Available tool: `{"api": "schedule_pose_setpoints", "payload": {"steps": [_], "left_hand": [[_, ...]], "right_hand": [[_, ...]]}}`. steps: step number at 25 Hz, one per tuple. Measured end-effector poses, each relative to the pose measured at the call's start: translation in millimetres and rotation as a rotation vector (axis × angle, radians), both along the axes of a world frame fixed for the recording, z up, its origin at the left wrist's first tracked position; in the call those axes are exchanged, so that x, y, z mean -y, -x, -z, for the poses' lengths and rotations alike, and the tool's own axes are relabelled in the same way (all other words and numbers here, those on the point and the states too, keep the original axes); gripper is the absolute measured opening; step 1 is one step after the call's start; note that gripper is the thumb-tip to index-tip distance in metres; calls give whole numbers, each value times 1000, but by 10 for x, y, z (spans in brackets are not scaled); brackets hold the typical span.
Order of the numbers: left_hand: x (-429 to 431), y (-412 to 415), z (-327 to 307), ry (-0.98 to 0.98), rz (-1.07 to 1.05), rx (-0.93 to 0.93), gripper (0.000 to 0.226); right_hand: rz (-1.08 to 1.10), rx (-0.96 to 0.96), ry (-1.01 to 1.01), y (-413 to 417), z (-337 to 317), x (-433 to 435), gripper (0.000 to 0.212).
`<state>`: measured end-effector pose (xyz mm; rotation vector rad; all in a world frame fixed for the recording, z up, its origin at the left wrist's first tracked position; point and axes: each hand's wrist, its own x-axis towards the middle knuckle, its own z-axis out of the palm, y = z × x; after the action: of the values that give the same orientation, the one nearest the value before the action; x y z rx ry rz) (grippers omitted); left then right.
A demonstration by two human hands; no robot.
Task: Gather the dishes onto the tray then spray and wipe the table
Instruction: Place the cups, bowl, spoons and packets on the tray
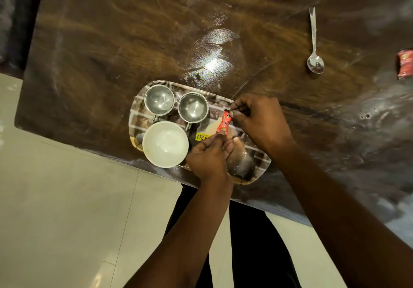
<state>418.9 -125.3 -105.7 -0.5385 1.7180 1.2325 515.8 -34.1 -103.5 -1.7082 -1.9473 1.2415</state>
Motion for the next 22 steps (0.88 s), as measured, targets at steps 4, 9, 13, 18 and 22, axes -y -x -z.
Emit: {"api": "schedule_pose_setpoints", "payload": {"steps": [4,9,13,18,22], "left_hand": [[-3,-6,-19,1,0,-4,7],[83,-15,-68,37,32,-6,14],[233,-140,-146,75,144,-54,15],[-85,-692,-330,-83,420,-79,13],[-714,-1322,-329,-259,723,-98,14]], "right_hand": [[6,-3,-12,-5,3,7,15],[11,-15,8,-69,-80,25,10],[118,-66,-10,-294,-199,108,9],[400,-112,-25,-1171,-309,196,1],[629,-136,10,-2118,-251,84,4]]}}
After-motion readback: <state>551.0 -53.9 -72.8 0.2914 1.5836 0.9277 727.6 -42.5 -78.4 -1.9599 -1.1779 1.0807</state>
